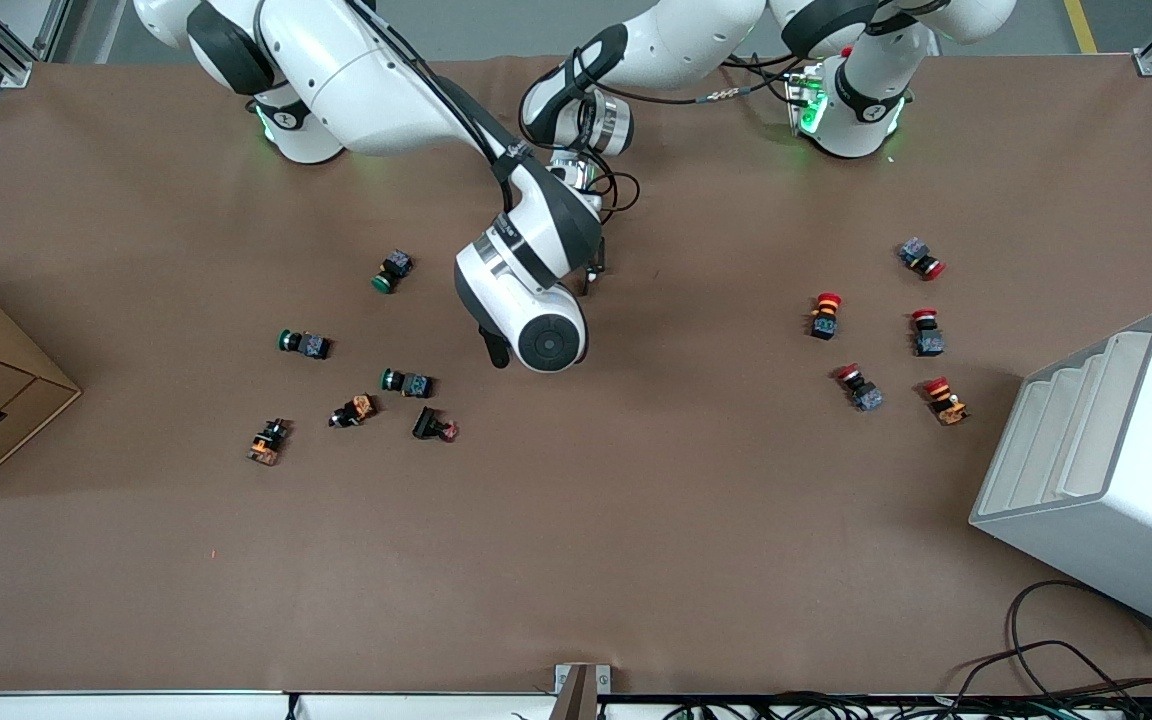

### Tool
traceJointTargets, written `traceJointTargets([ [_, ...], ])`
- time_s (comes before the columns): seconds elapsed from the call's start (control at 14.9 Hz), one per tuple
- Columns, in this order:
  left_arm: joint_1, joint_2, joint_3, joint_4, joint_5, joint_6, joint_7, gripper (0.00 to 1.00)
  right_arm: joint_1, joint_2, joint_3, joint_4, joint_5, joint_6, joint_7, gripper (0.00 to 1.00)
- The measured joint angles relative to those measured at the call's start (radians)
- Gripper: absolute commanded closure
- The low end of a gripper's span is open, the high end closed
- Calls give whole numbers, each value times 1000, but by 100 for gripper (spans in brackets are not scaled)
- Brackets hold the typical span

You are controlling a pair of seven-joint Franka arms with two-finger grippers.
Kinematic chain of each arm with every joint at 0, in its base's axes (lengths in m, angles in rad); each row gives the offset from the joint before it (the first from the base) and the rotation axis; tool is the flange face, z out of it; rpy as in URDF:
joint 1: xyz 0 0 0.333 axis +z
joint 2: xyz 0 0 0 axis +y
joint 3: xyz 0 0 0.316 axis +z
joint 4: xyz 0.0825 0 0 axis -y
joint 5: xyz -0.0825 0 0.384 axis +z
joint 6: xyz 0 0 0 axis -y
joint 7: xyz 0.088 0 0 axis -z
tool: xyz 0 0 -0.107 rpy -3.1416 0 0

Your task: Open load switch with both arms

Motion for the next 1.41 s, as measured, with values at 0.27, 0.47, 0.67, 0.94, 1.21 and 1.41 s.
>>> traceJointTargets([
  [0.27,0,0,0,0,0,0,0,0,9,0,1,-2,0,-44,0,0],
  [0.47,0,0,0,0,0,0,0,0,27,3,1,-11,0,-37,0,0],
  [0.67,0,0,0,0,0,-1,0,0,37,4,1,-39,0,14,0,0],
  [0.94,0,0,0,0,0,-1,0,0,41,4,1,-55,0,31,0,0],
  [1.21,0,0,0,1,0,-1,0,0,39,3,-7,-49,-3,36,0,0],
  [1.41,0,1,0,11,0,-1,0,0,31,-10,-16,-25,-27,34,-22,0],
])
